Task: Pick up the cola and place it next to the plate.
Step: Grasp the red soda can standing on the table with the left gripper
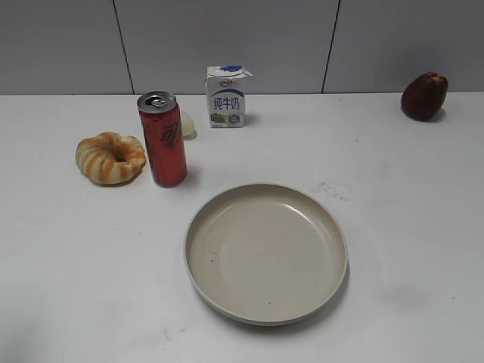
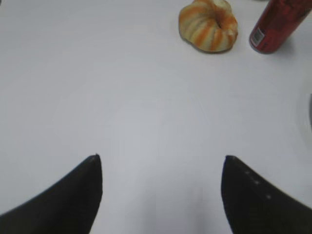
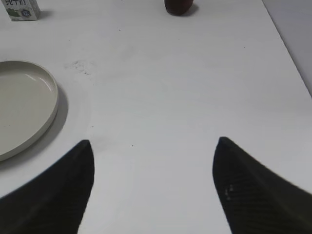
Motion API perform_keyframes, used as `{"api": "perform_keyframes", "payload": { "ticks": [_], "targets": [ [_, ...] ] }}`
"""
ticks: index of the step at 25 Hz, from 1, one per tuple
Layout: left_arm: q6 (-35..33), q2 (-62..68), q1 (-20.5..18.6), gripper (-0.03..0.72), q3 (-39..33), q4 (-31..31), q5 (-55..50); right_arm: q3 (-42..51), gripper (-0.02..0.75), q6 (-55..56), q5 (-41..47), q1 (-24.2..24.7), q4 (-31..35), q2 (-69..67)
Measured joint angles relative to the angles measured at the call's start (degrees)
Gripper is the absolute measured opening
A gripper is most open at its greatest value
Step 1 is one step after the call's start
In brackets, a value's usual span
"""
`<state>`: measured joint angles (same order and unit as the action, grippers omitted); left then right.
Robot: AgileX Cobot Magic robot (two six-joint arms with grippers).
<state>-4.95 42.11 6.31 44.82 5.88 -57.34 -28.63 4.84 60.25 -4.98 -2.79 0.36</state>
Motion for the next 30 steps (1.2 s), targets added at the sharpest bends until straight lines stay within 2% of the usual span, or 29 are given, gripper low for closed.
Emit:
{"api": "perform_keyframes", "payload": {
  "ticks": [3,8,14,18,22,30],
  "targets": [
    [-2.29,8.90,0.00,0.577,5.51,2.35,-0.08,0.00,0.571,0.00,0.00,0.00,0.00,0.00],
    [-3.07,24.45,1.04,0.577,16.50,2.79,-2.96,0.00,0.571,0.00,0.00,0.00,0.00,0.00],
    [-3.13,39.81,8.92,0.577,30.76,2.58,-6.07,0.00,0.571,0.00,0.00,0.00,0.00,0.00],
    [-3.18,50.74,15.35,0.577,41.16,-0.03,-10.17,0.00,0.571,0.00,0.00,0.00,0.00,0.00],
    [-3.18,60.75,18.67,0.580,50.61,-0.70,-12.20,0.00,0.571,0.00,0.00,0.00,0.00,0.00],
    [-3.23,71.73,19.37,0.599,62.83,4.14,-12.19,0.00,0.571,0.00,0.00,0.00,0.00,0.00]
  ]
}}
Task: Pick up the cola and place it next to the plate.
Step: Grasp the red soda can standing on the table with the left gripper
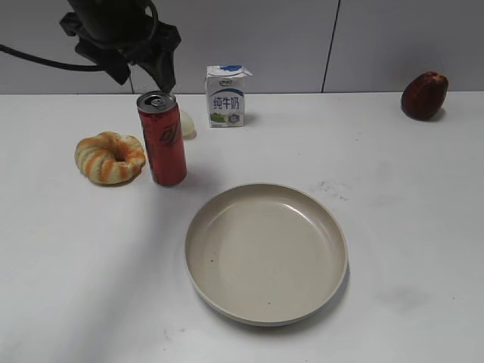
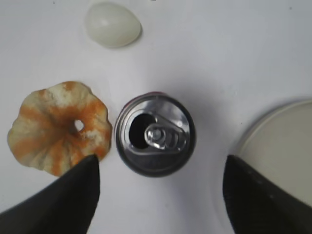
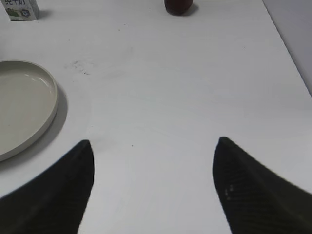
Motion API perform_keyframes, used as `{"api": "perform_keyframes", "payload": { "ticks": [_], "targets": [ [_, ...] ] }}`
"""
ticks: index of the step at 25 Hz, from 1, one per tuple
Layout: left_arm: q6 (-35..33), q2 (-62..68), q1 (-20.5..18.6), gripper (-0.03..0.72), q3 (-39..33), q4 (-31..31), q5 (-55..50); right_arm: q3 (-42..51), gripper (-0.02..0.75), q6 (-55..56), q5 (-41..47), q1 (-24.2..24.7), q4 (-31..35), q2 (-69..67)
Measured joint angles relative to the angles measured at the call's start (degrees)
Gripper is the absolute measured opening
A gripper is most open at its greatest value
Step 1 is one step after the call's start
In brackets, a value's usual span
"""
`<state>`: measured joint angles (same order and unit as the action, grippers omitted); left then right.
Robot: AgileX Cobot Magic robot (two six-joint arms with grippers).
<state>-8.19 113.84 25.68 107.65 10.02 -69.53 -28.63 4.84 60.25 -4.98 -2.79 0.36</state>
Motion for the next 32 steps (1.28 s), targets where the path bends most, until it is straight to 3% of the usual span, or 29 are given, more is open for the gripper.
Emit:
{"api": "perform_keyframes", "payload": {
  "ticks": [7,32],
  "targets": [
    [-1.06,4.49,0.00,0.599,3.30,-0.57,-0.16,0.00,0.571,0.00,0.00,0.00,0.00,0.00],
    [-1.89,6.15,0.04,0.599,3.36,0.39,-0.16,0.00,0.571,0.00,0.00,0.00,0.00,0.00]
  ]
}}
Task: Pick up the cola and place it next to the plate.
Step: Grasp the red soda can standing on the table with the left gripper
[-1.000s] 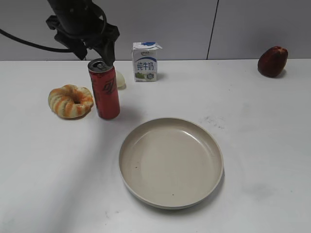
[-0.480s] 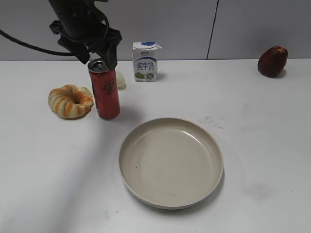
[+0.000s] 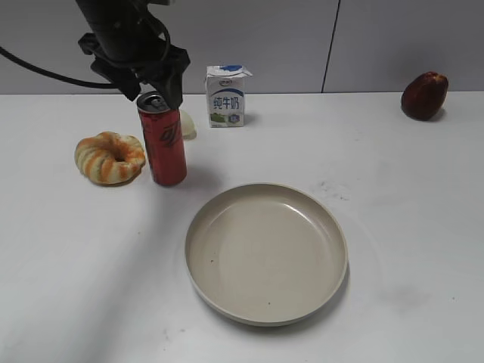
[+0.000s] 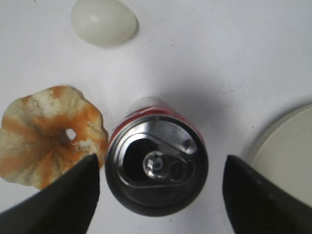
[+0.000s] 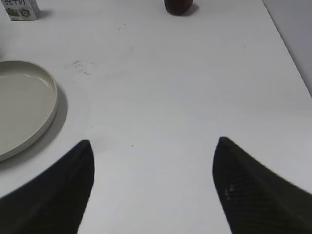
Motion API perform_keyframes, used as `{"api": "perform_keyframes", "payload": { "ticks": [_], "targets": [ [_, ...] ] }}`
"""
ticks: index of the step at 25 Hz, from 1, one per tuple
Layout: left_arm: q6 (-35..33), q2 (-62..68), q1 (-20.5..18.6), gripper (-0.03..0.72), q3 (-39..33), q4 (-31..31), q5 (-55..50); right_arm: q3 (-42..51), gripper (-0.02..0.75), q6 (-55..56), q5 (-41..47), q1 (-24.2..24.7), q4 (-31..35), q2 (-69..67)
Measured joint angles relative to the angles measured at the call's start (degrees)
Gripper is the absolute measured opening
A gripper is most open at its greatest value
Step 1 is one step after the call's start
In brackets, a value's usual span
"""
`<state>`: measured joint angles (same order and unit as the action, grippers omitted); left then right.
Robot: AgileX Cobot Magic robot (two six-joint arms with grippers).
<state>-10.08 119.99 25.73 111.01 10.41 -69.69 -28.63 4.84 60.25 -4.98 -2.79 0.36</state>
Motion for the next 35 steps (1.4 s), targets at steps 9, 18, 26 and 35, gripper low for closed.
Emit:
{"api": "perform_keyframes", "payload": {
  "ticks": [9,18,26,35],
  "targets": [
    [-0.69,0.00,0.00,0.598,0.00,0.37,0.00,0.00,0.571,0.00,0.00,0.00,0.00,0.00],
    [-1.06,0.24,0.00,0.595,0.05,0.37,0.00,0.00,0.571,0.00,0.00,0.00,0.00,0.00],
    [-1.11,3.01,0.00,0.592,0.05,0.37,-0.11,0.00,0.571,0.00,0.00,0.00,0.00,0.00],
    [-1.11,4.54,0.00,0.559,0.05,0.43,1.81,0.00,0.571,0.00,0.00,0.00,0.00,0.00]
  ]
}}
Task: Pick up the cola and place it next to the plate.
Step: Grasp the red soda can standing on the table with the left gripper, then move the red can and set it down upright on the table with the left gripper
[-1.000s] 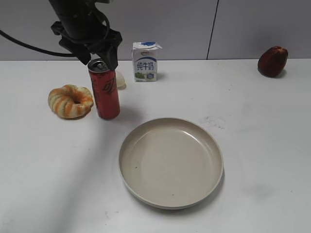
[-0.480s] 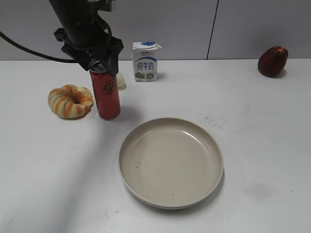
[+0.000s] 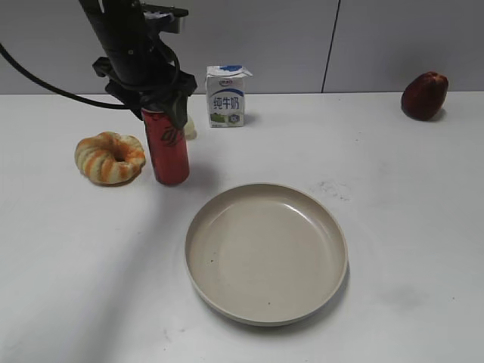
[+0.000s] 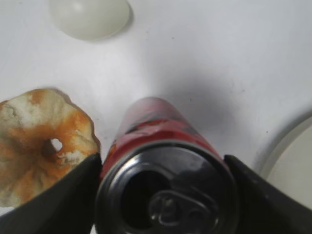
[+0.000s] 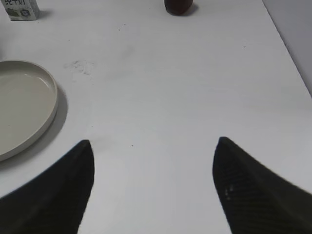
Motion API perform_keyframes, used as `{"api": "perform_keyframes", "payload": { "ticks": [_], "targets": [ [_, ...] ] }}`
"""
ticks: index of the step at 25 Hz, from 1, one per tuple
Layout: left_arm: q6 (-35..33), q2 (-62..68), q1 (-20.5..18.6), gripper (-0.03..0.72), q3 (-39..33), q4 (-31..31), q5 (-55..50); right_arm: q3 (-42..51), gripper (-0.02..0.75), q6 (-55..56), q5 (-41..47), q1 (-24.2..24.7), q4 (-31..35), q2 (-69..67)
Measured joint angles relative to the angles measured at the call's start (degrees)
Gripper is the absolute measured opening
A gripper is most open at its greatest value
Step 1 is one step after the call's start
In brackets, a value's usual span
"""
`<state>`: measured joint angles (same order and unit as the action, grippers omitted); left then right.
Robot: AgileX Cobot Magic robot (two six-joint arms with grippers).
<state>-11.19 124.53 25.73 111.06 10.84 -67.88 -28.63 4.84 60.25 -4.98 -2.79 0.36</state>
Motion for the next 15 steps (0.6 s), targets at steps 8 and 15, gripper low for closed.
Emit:
{"api": "perform_keyframes", "payload": {
  "ticks": [8,15],
  "targets": [
    [0.00,-0.52,0.00,0.529,0.00,-0.93,-0.28,0.00,0.571,0.00,0.00,0.00,0.00,0.00],
    [0.00,-8.83,0.00,0.529,0.00,-5.44,-1.83,0.00,0.571,0.00,0.00,0.00,0.00,0.00]
  ]
}}
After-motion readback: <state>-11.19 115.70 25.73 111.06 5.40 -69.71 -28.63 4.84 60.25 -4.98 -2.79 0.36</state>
